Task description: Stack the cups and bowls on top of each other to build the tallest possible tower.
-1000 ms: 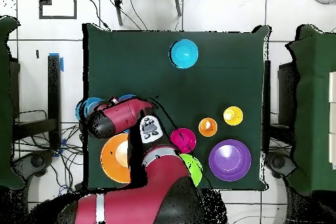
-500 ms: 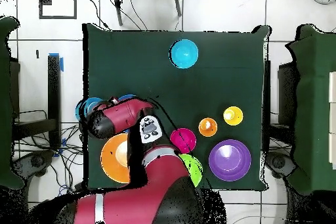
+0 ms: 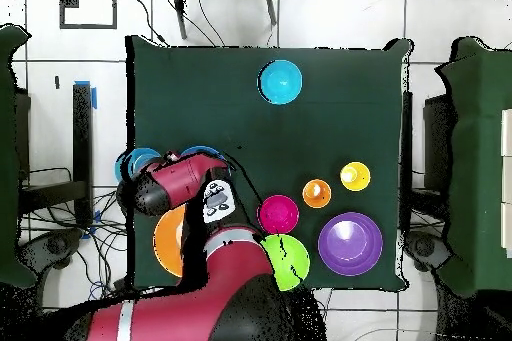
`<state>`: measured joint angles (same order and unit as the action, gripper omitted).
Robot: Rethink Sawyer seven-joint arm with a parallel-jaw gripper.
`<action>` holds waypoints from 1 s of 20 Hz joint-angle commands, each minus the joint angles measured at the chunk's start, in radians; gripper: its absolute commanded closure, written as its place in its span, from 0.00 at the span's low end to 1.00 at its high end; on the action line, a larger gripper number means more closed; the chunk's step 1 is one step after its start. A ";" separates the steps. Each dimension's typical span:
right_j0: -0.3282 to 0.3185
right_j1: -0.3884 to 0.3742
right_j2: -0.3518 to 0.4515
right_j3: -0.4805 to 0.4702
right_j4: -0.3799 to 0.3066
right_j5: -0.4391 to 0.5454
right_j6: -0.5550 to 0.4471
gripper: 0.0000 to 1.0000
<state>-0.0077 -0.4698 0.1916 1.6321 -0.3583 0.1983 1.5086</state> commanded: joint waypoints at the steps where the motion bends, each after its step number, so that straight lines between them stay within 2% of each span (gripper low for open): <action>1: 0.020 0.085 -0.020 -0.039 0.018 0.005 0.160 0.00; 17: 0.070 0.109 -0.053 -0.055 0.083 -0.030 0.189 0.00; 18: 0.072 0.110 -0.055 -0.055 0.089 -0.032 0.194 1.00; 20: 0.075 0.118 -0.056 -0.063 0.093 -0.037 0.192 1.00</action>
<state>0.0497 -0.4396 0.1284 1.6119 -0.2888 0.1902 1.5133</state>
